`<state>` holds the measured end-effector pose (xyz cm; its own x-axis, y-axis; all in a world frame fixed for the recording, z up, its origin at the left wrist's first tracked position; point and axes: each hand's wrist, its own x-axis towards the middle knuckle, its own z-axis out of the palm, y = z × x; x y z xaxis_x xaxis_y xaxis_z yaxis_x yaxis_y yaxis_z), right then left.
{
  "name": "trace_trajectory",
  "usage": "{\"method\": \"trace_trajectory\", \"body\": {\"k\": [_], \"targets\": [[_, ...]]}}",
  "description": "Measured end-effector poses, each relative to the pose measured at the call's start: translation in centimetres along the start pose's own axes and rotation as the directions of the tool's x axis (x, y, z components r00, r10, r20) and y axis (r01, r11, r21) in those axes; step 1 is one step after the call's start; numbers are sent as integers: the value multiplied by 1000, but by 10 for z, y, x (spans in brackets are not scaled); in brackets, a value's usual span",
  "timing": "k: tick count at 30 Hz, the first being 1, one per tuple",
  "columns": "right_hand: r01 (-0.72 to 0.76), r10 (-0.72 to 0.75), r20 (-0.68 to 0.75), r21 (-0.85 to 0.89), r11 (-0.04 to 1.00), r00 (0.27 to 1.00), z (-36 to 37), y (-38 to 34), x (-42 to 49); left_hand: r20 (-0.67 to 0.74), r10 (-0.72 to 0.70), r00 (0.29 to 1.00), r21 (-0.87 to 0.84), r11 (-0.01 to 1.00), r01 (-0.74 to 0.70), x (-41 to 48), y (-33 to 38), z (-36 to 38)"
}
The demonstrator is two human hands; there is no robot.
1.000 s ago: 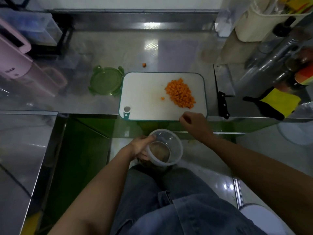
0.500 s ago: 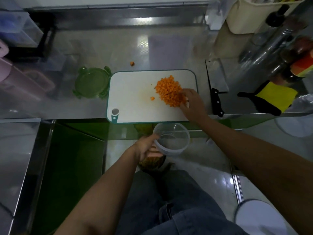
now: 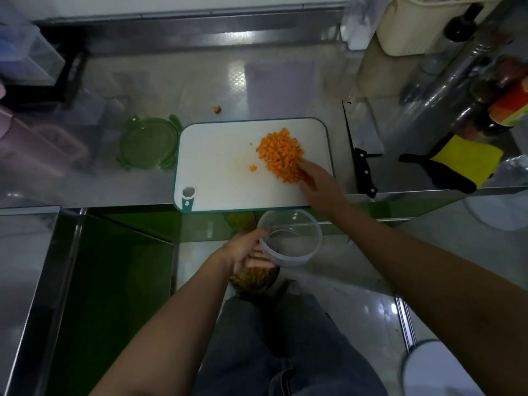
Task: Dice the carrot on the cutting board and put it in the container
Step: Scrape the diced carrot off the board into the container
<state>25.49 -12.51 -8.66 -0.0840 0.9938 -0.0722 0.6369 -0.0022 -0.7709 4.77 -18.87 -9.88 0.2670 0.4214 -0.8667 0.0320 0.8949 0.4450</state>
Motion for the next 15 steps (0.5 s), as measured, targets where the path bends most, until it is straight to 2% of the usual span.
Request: {"method": "trace_trajectory", "body": {"k": [9,15], "targets": [[136,-136,-6,-21,990,991,4,-3,-25,-14,8,1000,80,997,-7,3,10,1],[126,-128,-30,-37,991,991,0,-2,-20,-1,20,1000,103,995,-20,3,15,3]]}}
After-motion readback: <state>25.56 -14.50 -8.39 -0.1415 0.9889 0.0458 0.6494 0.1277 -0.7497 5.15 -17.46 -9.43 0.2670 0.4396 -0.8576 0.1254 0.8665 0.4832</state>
